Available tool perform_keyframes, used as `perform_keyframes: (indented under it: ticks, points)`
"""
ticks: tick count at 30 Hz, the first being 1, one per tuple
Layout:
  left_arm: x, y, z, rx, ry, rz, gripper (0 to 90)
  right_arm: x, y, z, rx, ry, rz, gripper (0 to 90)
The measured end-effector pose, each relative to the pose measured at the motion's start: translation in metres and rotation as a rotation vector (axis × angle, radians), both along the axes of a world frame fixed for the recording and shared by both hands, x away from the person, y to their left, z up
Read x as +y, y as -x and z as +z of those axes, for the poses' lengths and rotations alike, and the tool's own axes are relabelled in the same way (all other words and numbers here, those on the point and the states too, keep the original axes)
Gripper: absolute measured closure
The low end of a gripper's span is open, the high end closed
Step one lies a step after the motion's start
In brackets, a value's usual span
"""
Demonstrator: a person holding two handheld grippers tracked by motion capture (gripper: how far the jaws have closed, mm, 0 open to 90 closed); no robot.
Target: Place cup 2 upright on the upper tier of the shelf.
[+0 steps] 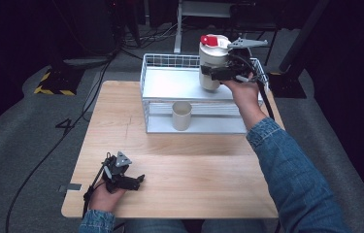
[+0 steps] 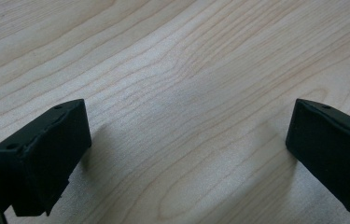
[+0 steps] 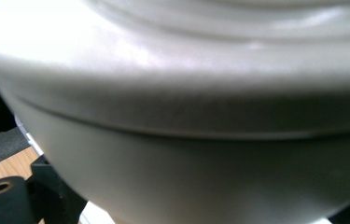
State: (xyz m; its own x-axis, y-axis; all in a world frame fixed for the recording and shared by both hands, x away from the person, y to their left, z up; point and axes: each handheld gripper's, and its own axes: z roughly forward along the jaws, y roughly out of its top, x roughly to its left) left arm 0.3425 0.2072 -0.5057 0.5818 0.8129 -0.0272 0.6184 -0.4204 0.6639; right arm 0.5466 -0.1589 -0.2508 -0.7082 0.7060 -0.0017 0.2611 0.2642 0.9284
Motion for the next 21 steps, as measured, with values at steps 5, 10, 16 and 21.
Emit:
perform_keyframes:
  ticks: [5,10,16,21]
  points:
    - [0.0,0.0,0.0,0.001,0.002,0.0,0.6,0.002,-0.006,-0.005,0.006,0.007,-0.007,9.6]
    - [0.0,0.0,0.0,0.001,0.003,0.001,0.6,0.003,-0.009,-0.009,0.02,-0.004,-0.013,9.6]
    - [0.0,0.0,0.0,0.002,0.002,0.0,0.6,0.004,-0.011,-0.012,0.032,-0.003,-0.018,9.6]
    - [0.0,0.0,0.0,-0.001,-0.001,-0.001,0.6,0.005,-0.012,-0.015,0.041,-0.002,-0.015,9.6]
